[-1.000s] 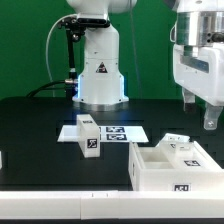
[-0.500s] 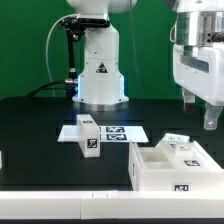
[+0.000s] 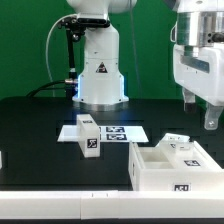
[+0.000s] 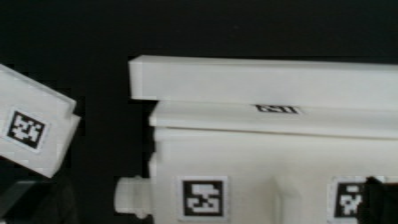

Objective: Assemble cabinet

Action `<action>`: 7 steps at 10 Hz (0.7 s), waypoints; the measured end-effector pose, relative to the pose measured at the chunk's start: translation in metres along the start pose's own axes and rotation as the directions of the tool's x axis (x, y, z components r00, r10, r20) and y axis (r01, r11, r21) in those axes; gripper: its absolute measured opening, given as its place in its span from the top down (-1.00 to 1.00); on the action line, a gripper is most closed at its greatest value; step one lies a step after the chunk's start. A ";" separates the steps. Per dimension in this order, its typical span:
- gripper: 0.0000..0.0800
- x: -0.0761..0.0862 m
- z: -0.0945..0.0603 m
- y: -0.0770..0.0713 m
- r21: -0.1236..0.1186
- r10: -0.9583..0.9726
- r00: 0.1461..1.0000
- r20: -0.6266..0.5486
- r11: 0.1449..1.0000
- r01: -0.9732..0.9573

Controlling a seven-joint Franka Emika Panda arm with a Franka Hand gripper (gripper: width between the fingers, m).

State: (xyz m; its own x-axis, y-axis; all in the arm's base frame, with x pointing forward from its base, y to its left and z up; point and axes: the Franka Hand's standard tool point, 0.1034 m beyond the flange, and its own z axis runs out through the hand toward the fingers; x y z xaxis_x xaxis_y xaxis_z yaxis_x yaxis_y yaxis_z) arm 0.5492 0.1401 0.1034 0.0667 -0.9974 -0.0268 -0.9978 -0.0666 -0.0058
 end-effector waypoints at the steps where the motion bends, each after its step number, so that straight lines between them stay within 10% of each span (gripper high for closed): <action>1: -0.99 -0.008 0.000 0.008 -0.011 -0.010 1.000 0.002 1.000 0.010; 5: -0.99 -0.008 0.002 0.008 -0.012 -0.018 1.000 0.000 1.000 0.018; 7: -0.99 -0.019 0.013 0.015 0.042 -0.066 0.998 -0.017 0.997 0.067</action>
Offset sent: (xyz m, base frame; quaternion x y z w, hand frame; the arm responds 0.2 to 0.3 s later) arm 0.0000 0.0000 0.0000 0.0000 0.0000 0.0000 1.0000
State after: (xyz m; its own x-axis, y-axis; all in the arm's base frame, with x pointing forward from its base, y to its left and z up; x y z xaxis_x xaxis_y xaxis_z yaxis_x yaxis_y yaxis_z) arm 0.5328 0.1588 0.0908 0.1323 -0.9912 -0.0097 -0.9901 -0.1316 -0.0495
